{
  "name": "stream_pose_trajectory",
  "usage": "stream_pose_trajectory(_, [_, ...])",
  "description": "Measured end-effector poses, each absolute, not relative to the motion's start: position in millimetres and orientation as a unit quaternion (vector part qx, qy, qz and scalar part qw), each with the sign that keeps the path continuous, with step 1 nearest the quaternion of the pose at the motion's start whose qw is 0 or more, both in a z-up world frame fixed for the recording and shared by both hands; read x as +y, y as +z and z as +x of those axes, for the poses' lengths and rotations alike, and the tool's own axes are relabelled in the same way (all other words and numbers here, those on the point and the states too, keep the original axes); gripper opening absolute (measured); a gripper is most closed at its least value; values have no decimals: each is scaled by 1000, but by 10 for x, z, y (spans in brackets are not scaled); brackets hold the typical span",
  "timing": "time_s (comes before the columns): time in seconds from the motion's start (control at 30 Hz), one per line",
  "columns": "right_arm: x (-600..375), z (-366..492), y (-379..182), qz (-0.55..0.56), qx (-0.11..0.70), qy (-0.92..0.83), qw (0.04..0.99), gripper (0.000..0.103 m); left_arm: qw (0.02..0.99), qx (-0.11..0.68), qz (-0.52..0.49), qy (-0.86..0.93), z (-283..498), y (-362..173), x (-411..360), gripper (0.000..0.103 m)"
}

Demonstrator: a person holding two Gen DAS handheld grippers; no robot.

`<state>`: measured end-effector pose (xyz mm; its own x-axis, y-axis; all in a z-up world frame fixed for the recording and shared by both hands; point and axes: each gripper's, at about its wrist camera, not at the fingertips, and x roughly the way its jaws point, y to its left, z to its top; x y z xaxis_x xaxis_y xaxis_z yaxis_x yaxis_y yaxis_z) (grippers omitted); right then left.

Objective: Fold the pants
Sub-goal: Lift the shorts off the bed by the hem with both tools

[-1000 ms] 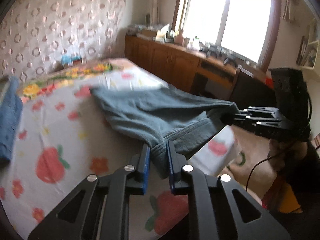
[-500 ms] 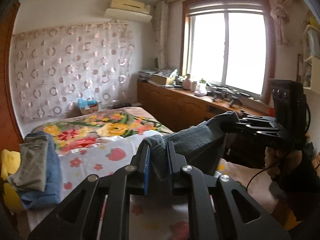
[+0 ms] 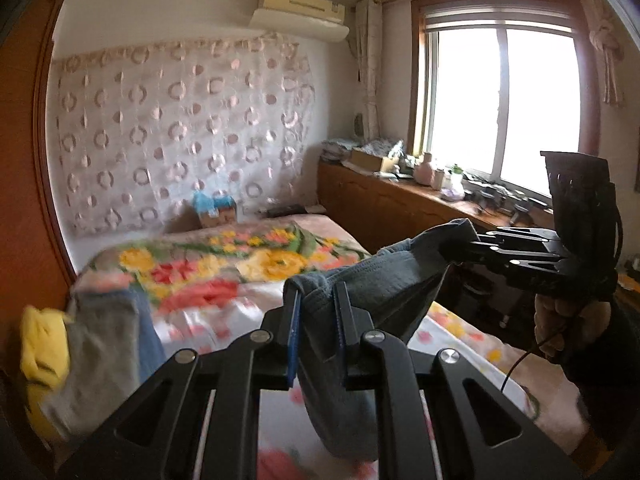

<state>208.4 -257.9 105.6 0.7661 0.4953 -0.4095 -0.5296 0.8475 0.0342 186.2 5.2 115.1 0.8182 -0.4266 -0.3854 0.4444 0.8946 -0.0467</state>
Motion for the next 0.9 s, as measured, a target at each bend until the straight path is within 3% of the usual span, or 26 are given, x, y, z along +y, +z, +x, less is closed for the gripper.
stream_pose_trajectory(0.2, [-2482,2445,1322,-41,184,278,942,13,963,169,43,-206,2090,1388,85,12])
stream_pose_trajectory(0.57, [-2257,2252,340,-50,295,303,905,13,945,260,31,-196,1797,502,166,12])
stream_pose_trajectory(0.9, [-2207,1661,56,-46,317,302,898,13,936,281,35,-207,1256,173,199,12])
